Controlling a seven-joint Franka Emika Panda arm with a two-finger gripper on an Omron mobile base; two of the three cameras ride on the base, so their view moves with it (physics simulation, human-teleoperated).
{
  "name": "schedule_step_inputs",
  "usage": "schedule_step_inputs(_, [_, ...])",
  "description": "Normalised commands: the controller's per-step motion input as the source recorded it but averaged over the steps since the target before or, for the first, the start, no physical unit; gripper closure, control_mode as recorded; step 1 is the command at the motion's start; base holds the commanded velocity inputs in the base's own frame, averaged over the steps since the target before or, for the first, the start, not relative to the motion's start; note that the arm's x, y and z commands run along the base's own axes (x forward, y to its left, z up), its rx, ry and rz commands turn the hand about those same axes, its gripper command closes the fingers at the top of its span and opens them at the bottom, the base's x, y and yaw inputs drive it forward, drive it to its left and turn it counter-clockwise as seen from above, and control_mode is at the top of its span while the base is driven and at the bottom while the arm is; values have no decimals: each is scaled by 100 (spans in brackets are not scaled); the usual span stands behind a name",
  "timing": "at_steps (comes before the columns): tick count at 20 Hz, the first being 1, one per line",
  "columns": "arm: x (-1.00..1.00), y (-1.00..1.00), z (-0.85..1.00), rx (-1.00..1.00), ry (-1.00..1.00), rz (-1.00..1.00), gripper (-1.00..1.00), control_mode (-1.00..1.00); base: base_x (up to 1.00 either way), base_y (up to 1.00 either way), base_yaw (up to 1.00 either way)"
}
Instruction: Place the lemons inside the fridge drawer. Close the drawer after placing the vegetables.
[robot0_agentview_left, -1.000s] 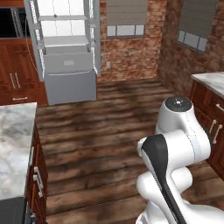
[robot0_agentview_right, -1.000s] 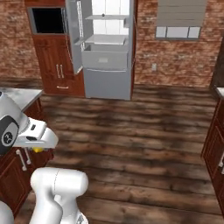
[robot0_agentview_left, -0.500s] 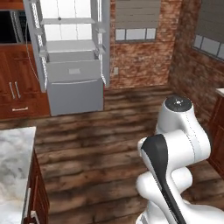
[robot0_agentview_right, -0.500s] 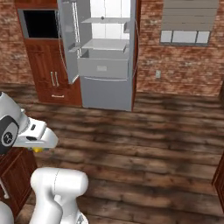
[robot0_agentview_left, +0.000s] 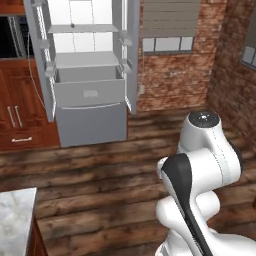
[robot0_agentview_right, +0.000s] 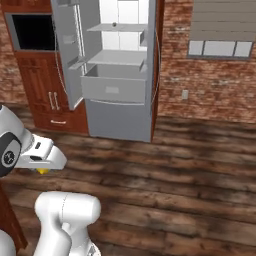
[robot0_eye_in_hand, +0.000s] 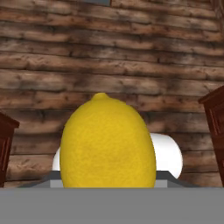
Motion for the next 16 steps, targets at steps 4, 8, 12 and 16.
schedule_step_inputs(4, [0,0,0,0,0,0,100,100,100,13,3])
schedule_step_inputs(8, [0,0,0,0,0,0,100,100,100,29,0])
schedule_step_inputs(12, [0,0,0,0,0,0,100,100,100,42,0])
schedule_step_inputs(16, [0,0,0,0,0,0,100,100,100,52,0])
